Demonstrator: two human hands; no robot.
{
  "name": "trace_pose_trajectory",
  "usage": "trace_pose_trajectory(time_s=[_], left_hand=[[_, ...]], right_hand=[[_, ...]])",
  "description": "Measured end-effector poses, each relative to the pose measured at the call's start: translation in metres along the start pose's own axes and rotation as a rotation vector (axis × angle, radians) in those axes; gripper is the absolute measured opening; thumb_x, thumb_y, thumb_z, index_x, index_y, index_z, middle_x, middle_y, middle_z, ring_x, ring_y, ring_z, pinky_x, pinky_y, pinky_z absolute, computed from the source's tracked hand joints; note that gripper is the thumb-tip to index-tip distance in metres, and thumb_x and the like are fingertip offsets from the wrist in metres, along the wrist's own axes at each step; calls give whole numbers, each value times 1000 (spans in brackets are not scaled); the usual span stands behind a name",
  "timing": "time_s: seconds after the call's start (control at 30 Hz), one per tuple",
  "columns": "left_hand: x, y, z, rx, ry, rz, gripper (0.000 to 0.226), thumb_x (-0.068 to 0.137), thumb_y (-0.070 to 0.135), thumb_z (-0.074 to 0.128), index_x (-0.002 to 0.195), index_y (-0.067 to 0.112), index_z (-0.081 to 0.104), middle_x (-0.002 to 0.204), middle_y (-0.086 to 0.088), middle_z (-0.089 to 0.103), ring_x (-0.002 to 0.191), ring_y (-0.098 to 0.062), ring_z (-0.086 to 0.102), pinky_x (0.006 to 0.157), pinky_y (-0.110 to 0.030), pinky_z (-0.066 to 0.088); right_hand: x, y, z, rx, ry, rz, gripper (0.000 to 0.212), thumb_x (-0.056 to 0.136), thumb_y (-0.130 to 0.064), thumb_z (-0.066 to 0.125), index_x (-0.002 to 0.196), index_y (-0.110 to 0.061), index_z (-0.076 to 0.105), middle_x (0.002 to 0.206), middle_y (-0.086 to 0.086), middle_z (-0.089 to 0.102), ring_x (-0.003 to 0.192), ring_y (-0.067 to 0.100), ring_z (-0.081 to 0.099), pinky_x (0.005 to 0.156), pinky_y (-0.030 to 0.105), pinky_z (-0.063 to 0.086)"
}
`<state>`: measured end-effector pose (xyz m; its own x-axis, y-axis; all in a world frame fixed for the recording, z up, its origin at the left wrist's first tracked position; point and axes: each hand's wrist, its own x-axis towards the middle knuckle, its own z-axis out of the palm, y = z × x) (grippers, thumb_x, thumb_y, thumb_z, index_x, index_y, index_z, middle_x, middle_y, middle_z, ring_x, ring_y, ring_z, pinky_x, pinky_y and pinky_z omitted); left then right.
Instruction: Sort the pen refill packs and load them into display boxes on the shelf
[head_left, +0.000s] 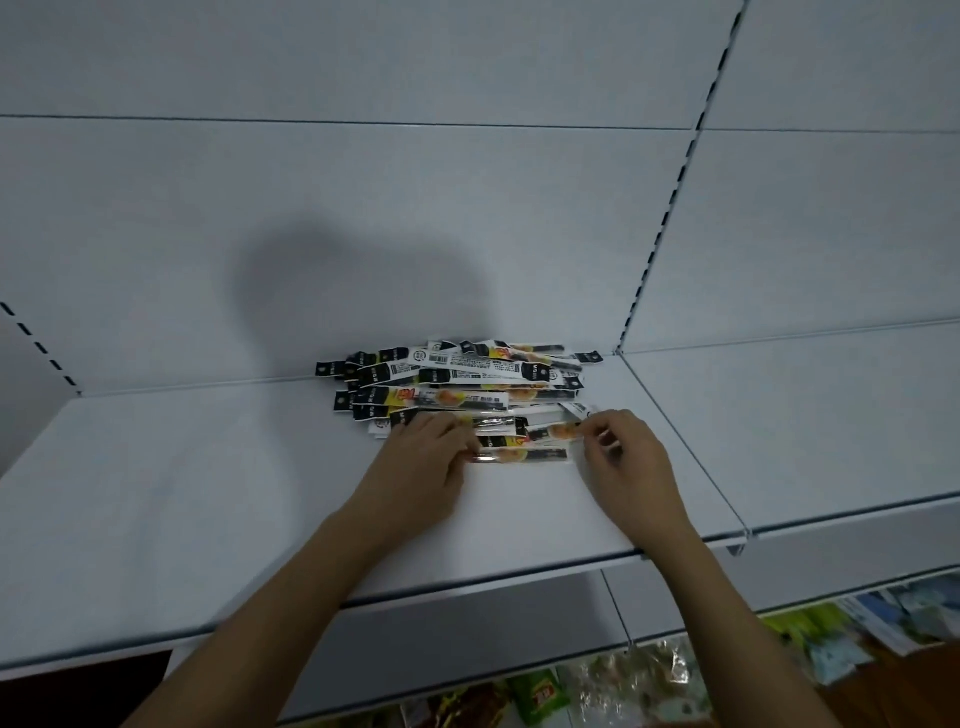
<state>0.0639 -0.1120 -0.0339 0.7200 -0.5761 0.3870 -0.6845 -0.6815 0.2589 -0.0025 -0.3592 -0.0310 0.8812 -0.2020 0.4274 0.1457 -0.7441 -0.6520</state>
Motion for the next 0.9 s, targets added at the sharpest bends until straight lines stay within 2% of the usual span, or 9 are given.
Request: trace_pose_trajectory(time_s=[0.1, 0.2, 0.37, 0.47, 0.57, 0.67, 0.73, 0.83, 0.9], left_hand=[[-1, 5, 2, 59, -28, -1, 38, 87, 39, 40, 108, 24, 68, 112, 5, 62, 105, -19, 53, 82, -39, 44], [0, 7, 7, -7, -49, -41, 40, 90, 42, 32, 100, 24, 65, 112, 6, 60, 107, -17, 49, 85, -35, 37], [-6, 8, 2, -94, -7, -93, 16, 97, 16, 45, 103, 17, 60, 101, 1, 61, 90, -14, 48, 85, -39, 43], [-13, 10, -4, -58, 40, 27, 24, 96, 25, 39, 110, 18, 57, 104, 3, 59, 93, -15, 51, 84, -35, 45], [-12, 15, -4, 86, 14, 123, 39, 96, 45, 44, 122, 21, 59, 110, 0, 57, 100, -17, 50, 84, -32, 43], [-11, 17, -5, 107, 11, 126, 33, 94, 46, 48, 112, 24, 65, 109, 2, 58, 100, -17, 50, 81, -31, 42], [-13, 13, -6, 165, 31, 145, 23, 93, 37, 46, 103, 25, 64, 104, 5, 62, 100, -19, 52, 82, -33, 39], [-19, 12, -13, 178, 104, 133, 24, 88, 20, 41, 95, 24, 63, 97, 4, 67, 100, -17, 48, 87, -33, 33], [-21, 11, -23, 109, 178, 40, 24, 84, 7, 47, 94, 17, 66, 97, -3, 68, 99, -17, 44, 86, -34, 39]], right_hand=[[8, 7, 6, -113, -61, -90, 22, 96, -13, 57, 114, -22, 67, 112, -10, 64, 102, 13, 53, 85, 26, 44], [15, 11, 16, -265, -150, -123, 29, 98, -27, 57, 125, -25, 66, 126, -10, 65, 111, 20, 51, 88, 40, 48], [13, 14, 14, -233, -78, -142, 16, 85, -17, 72, 97, -25, 74, 94, -10, 64, 90, 20, 48, 72, 36, 41], [11, 13, 13, -176, -61, -224, 14, 76, -13, 79, 79, -24, 70, 83, -17, 59, 82, 13, 42, 69, 34, 33], [11, 1, 14, -30, -201, -283, 16, 78, -15, 78, 86, -28, 74, 87, -19, 60, 82, 8, 48, 69, 27, 38], [11, -15, 14, 220, -446, -176, 21, 79, -9, 80, 94, -23, 78, 87, -10, 66, 79, 6, 63, 69, 15, 47], [12, -20, 7, 338, -505, -73, 21, 82, -3, 76, 96, -19, 78, 87, -7, 72, 81, 8, 68, 72, 17, 52], [16, -22, -2, 562, -457, 124, 23, 92, 0, 61, 100, -15, 76, 89, -1, 76, 82, 11, 70, 71, 23, 53], [20, -22, 3, 606, -371, 188, 23, 97, -3, 56, 100, -15, 76, 87, 2, 75, 77, 15, 65, 67, 28, 48]])
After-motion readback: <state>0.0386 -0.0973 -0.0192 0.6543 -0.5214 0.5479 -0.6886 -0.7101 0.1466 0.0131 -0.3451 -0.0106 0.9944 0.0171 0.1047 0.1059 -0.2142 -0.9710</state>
